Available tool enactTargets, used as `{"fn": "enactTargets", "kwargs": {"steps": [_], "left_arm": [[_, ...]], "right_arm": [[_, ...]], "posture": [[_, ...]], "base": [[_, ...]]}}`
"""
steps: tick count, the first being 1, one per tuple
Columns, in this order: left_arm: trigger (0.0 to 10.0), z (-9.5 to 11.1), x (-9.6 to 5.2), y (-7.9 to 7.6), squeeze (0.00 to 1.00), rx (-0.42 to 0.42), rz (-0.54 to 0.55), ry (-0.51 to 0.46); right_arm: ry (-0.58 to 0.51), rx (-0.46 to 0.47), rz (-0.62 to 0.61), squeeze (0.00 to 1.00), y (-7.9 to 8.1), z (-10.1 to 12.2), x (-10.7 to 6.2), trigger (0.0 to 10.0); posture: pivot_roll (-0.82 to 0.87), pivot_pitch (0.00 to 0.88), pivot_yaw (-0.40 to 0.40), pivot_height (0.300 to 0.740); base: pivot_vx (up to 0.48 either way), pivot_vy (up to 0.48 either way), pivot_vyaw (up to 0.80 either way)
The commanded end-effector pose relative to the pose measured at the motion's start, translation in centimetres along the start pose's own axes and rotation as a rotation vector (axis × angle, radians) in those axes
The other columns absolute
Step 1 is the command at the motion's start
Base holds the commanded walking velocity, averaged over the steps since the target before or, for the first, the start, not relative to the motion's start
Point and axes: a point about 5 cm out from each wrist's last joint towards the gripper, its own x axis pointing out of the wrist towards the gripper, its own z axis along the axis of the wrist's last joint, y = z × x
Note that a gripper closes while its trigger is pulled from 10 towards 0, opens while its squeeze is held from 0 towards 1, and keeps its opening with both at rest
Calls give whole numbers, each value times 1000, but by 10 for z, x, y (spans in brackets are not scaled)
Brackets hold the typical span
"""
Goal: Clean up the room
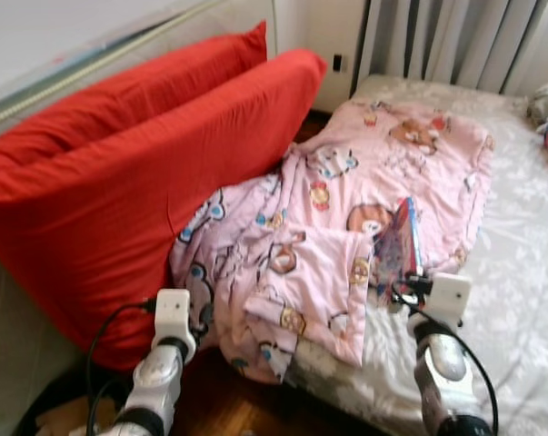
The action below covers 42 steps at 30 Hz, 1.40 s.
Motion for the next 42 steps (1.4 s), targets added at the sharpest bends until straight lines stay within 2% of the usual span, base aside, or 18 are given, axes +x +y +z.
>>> {"fn": "enactTargets", "kwargs": {"steps": [1, 11, 17, 24, 31, 42], "left_arm": [[10000, -9, -4, 8, 0, -29, 35, 48], [10000, 1, 3, 5, 0, -63, 43, 32], [10000, 12, 9, 1, 0, -48, 24, 11], [10000, 23, 15, -2, 0, -43, 14, -6], [10000, 24, 16, -3, 0, -52, 14, -3], [10000, 30, 19, -5, 0, -68, 15, -14]], "right_arm": [[-46, 13, 24, 0, 4, 9, 5, 10000], [-29, -73, 120, 0, 10, 20, 16, 10000], [-31, -73, 108, 0, 14, 28, 25, 10000], [-1, -51, 51, 0, 10, 28, 28, 10000], [-9, -52, 49, 0, 9, 31, 30, 10000], [-14, -63, 63, 0, 13, 35, 33, 10000]], "posture": [[19, 0, 59, 740], [7, 0, 57, 740], [-2, 0, 73, 740], [-2, 0, 75, 740], [-3, 0, 65, 740], [1, 0, 47, 740]], "base": [[0, 0, 0], [0, 0, 0], [0, 0, 0], [0, -297, 0], [0, -303, -579], [0, -301, 0]]}}
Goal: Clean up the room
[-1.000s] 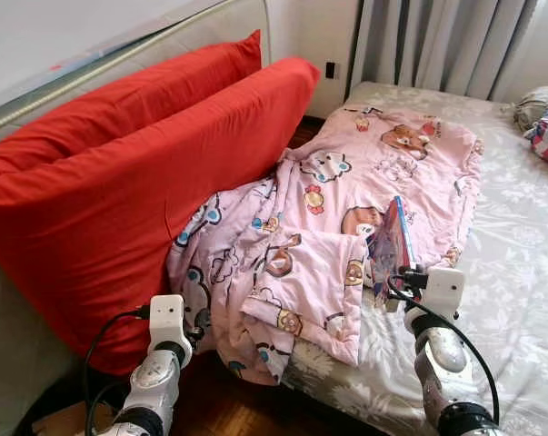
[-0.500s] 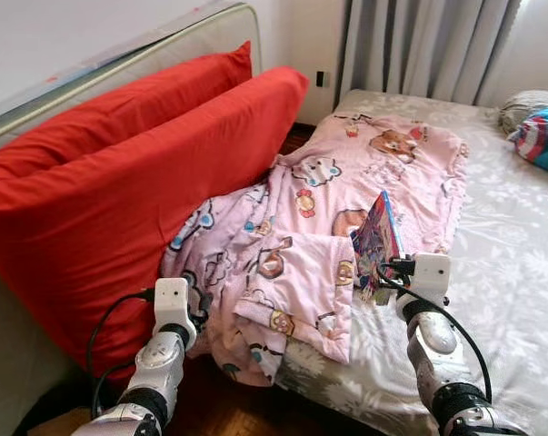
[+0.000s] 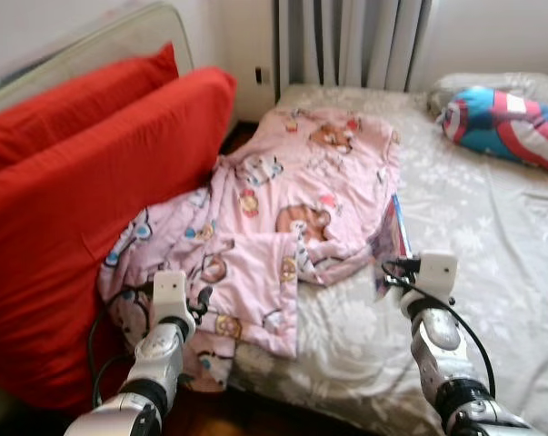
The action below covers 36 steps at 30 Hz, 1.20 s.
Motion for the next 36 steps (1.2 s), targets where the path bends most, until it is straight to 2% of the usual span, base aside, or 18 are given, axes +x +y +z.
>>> {"fn": "enactTargets", "kwargs": {"steps": [1, 8, 21, 36], "left_arm": [[10000, 0, 0, 8, 0, 6, 21, 11], [10000, 0, -1, 9, 0, 4, 24, 8], [10000, -13, -8, 13, 0, 16, 24, 25], [10000, -11, -6, 13, 0, 15, 20, 24]], "right_arm": [[-66, 5, 29, 0, 10, 16, 6, 10000], [-74, -1, 37, 0, 11, 19, 8, 10000], [-58, -7, 32, 0, 10, 12, 5, 10000], [-64, 10, 7, 0, 6, 16, 7, 10000]], "posture": [[2, 0, 43, 740], [5, 0, 33, 740], [4, 0, 32, 740], [2, 0, 34, 740]], "base": [[0, -300, 0], [0, -299, 0], [0, -298, 0], [0, -299, 0]]}}
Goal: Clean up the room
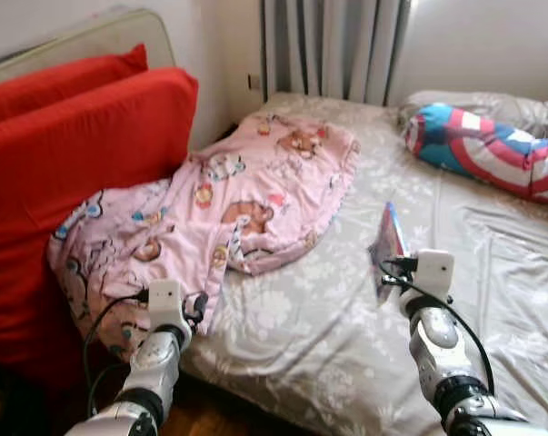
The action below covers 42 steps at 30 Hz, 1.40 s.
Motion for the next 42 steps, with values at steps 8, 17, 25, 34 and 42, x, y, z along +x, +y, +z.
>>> {"fn": "enactTargets", "kwargs": {"steps": [8, 17, 25, 34, 42], "left_arm": [[10000, -2, -1, 6, 0, 9, 15, 21], [10000, -3, -1, 6, 0, 6, 14, 30], [10000, -5, -2, 5, 0, 3, 14, 36], [10000, -12, -4, 12, 0, -1, 24, 71], [10000, -16, -6, 15, 0, -8, 34, 91]], "right_arm": [[-51, 6, 6, 0, 6, 13, 5, 10000], [-65, 10, 3, 0, 6, 14, 5, 10000], [-67, 6, 0, 0, 5, 14, 5, 10000], [-68, 8, -3, 0, 6, 13, 5, 10000], [-64, 15, -4, 0, 6, 13, 4, 10000]], "posture": [[2, 0, 36, 740], [2, 0, 35, 740], [2, 0, 34, 740], [1, 0, 36, 740], [0, 0, 35, 740]], "base": [[0, -300, -375], [0, -298, -569], [0, -299, 0], [0, -255, 0], [0, 0, 0]]}}
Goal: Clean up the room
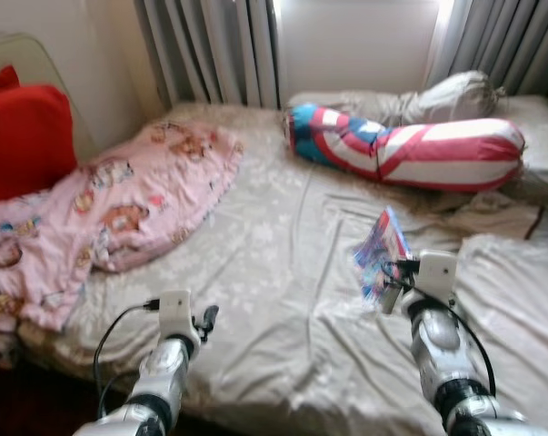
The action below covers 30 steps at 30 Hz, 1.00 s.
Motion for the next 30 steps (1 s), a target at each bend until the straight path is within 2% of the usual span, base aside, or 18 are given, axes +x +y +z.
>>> {"fn": "enactTargets", "kwargs": {"steps": [1, 23, 30], "left_arm": [[10000, -2, -1, 8, 0, 4, 22, 20], [10000, -6, -2, 6, 0, 9, 18, 32], [10000, -7, -3, 7, 0, 3, 23, 31]], "right_arm": [[-50, 11, 26, 0, 9, 12, 4, 10000], [-36, 4, 37, 0, 10, 10, 4, 10000], [-35, 3, 39, 0, 11, 10, 4, 10000]], "posture": [[1, 0, 35, 740], [1, 0, 33, 740], [1, 0, 32, 740]], "base": [[0, 0, 0], [0, 0, -788], [0, -276, -788]]}}
